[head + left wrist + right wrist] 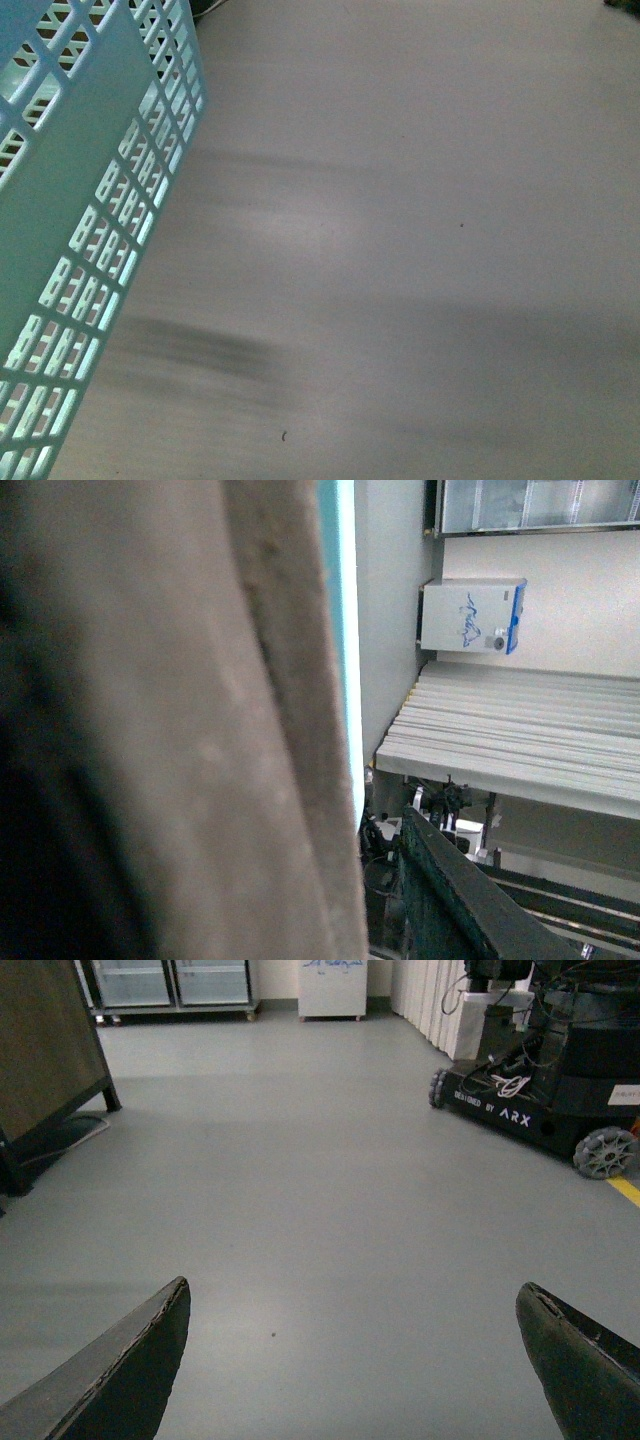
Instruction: Pick mango and avocado into basket
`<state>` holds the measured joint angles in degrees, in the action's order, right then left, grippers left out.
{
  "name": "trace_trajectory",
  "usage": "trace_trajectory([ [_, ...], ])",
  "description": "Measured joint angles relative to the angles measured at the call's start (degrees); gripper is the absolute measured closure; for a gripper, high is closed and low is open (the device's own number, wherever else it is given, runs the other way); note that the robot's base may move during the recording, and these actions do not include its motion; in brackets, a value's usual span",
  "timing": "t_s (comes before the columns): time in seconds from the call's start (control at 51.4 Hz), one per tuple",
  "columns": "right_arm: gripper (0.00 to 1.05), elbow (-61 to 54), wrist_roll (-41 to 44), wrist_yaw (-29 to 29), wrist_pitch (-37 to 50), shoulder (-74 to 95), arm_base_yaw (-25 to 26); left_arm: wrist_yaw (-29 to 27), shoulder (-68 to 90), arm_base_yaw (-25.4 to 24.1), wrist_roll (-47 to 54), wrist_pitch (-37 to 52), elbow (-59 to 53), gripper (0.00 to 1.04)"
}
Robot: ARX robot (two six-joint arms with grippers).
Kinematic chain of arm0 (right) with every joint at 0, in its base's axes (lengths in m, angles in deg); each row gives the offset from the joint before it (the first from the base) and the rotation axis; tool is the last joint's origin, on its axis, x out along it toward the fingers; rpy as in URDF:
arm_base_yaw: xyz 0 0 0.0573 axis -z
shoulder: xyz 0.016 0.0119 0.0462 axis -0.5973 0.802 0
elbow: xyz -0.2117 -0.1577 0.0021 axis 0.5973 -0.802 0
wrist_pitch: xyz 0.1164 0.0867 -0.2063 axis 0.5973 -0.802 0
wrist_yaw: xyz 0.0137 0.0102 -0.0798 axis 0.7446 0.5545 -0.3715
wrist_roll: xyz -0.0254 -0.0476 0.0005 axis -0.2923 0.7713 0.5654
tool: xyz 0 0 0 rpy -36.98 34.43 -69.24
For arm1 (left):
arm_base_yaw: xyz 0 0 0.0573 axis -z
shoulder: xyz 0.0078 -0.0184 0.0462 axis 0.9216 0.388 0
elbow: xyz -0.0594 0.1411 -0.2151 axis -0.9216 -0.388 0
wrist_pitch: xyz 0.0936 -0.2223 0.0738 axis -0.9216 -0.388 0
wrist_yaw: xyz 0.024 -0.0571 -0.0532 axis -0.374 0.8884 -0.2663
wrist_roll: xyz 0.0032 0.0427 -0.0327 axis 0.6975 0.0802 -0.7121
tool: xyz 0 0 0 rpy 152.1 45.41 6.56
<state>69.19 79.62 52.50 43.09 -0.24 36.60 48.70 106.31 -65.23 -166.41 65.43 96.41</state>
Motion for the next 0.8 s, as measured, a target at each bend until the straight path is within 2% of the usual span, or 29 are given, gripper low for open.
trace_trajectory([
  [0.798,0.09,0.0,0.0,0.0,0.0,0.0,0.0,0.1,0.0,0.0,0.1,-0.1,0.1,0.76],
])
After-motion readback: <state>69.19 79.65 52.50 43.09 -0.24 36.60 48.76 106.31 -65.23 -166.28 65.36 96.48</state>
